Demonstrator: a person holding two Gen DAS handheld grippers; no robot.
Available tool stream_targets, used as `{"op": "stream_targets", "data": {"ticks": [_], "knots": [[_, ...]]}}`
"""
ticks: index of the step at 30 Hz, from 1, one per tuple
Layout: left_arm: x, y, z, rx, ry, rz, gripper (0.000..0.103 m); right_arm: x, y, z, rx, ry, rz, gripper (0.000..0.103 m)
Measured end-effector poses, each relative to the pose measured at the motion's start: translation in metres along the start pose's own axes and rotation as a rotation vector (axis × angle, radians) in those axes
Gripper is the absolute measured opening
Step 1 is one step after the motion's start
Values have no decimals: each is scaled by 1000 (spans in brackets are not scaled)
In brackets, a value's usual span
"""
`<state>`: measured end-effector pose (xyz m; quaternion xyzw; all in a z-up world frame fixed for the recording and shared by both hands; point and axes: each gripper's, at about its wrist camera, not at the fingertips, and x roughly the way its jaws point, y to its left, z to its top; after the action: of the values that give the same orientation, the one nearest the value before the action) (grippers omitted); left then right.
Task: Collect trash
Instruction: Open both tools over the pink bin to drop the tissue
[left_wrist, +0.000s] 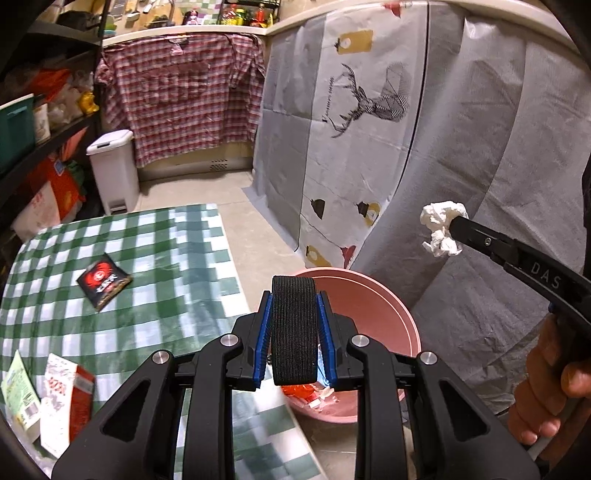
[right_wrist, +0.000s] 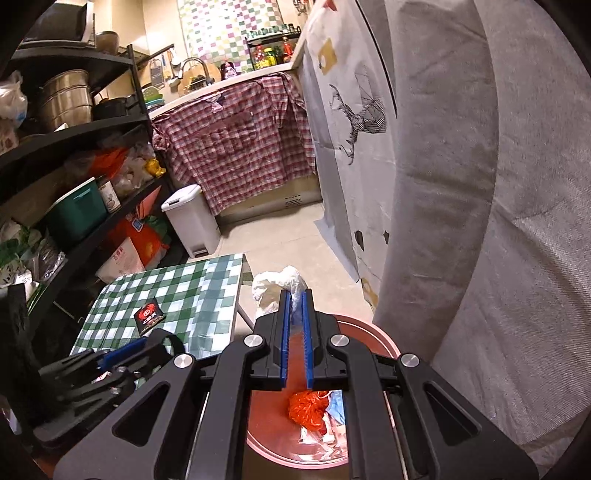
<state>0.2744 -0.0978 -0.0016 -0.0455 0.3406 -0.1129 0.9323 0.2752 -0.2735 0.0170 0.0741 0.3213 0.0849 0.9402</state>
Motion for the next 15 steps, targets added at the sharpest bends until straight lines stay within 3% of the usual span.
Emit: {"op": "stream_targets", "data": {"ticks": [5, 8, 9, 10, 15], "knots": [[17, -14, 1, 10, 21, -10, 24, 9, -7, -3, 22, 25, -11, 8], [23, -18, 3, 5, 33, -38, 24, 12, -7, -3, 20, 40, -17, 16], [27, -19, 4, 3, 48, -56, 31, 13, -8, -3, 24, 41, -18, 29], [30, -19, 5, 4, 69, -67, 45, 13, -8, -3, 28, 38, -18, 37], [16, -11, 8, 9, 48, -63, 47, 12, -11, -2, 46, 35, -21, 39]]}}
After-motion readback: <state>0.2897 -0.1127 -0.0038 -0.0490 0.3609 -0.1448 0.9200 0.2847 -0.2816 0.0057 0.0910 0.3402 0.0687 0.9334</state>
